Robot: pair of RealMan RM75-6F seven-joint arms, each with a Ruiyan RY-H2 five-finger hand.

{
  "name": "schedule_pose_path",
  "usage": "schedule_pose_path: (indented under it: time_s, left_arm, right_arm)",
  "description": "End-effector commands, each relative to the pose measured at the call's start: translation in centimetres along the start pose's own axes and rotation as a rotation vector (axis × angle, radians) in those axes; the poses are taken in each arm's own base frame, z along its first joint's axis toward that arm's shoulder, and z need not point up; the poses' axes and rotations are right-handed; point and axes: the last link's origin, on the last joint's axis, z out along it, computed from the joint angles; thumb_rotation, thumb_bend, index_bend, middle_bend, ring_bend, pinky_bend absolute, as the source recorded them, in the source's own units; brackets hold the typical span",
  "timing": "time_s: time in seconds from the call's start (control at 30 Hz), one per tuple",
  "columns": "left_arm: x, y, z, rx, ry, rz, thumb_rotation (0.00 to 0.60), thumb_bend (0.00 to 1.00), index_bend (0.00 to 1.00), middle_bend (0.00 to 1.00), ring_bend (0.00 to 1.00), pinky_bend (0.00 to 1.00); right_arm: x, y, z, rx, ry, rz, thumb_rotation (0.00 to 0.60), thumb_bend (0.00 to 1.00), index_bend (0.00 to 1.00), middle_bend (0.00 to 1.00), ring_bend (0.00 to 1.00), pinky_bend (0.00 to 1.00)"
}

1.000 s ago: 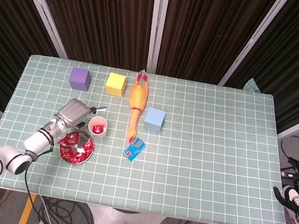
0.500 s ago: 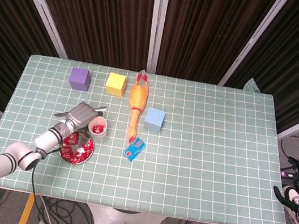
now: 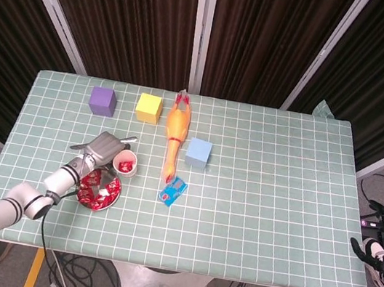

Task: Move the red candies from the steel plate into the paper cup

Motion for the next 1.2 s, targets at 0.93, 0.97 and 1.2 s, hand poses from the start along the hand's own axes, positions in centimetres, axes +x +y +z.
schedule_pose_path:
  time_s: [0.93, 0.97, 1.2]
  left_arm:
    - [-1.0, -1.0, 0.5, 0.059, -0.053, -0.136, 0.600, 0.37, 0.46, 0.76, 0.90, 1.00]
    - [-1.0, -1.0, 0.6, 0.057, -0.053, -0.134, 0.600, 0.37, 0.46, 0.76, 0.90, 1.00]
    - [-1.2, -0.7, 0.8, 0.055, -0.056, -0.139, 0.600, 0.37, 0.51, 0.77, 0.90, 1.00]
  right_arm:
    - [0.0, 0.2, 0.0, -0.011, -0.001, -0.003, 0.600, 0.20, 0.14, 0.22, 0.07, 0.40]
    - [0.0, 0.2, 0.0, -0.011, -0.001, -0.003, 0.600, 0.20, 0.14, 0.22, 0.07, 0.40]
    - [0.0, 0.2, 0.0, -0.015, 0.000, -0.003, 0.600, 0.20, 0.14, 0.22, 0.07, 0.40]
